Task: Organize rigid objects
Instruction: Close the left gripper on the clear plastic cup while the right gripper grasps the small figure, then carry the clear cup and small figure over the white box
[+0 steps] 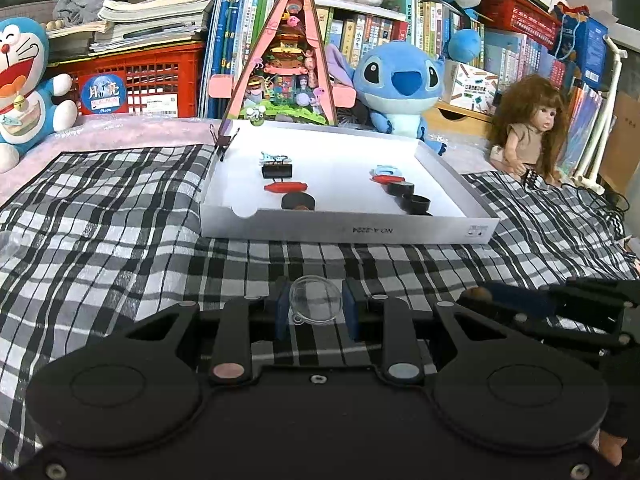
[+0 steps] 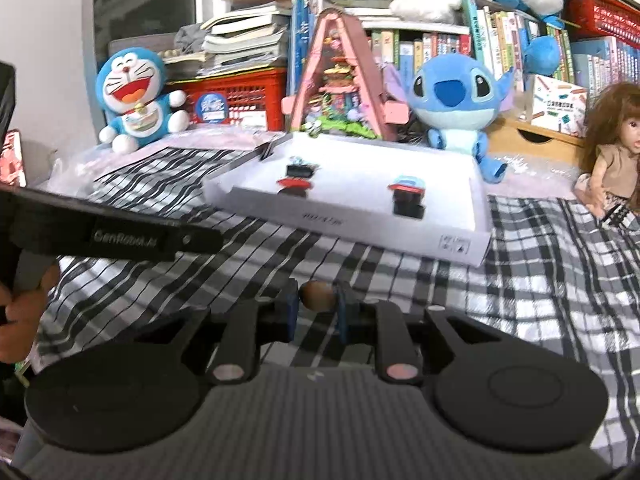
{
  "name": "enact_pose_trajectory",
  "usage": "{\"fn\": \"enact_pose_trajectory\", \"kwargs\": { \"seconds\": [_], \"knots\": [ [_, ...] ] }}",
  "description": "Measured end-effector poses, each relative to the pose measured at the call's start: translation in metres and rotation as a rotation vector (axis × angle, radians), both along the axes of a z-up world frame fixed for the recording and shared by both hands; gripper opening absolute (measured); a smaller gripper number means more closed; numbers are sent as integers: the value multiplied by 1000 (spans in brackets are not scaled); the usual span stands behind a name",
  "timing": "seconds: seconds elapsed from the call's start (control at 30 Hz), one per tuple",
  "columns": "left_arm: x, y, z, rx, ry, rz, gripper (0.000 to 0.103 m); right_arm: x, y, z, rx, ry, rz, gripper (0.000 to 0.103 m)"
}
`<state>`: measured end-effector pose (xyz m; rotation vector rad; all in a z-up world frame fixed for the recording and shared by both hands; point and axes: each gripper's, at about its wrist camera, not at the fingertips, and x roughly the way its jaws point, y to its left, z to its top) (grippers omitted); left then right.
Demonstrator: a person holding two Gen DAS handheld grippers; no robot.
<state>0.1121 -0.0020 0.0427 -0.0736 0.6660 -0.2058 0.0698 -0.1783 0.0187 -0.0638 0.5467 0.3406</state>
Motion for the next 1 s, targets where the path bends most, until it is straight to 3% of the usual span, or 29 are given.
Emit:
{"fn": "enact_pose_trajectory", "kwargs": {
  "seconds": [0.5, 0.8, 1.0],
  "knots": [
    [44, 0, 13, 8, -30, 40, 26, 49, -13, 16, 42, 11, -87, 25],
    [83, 6, 22, -48, -34, 44, 26, 90, -29, 31, 87, 31, -147, 25],
    [119, 8, 27, -71, 11, 56, 26, 115, -34, 37, 108, 61, -167, 25]
  ]
}}
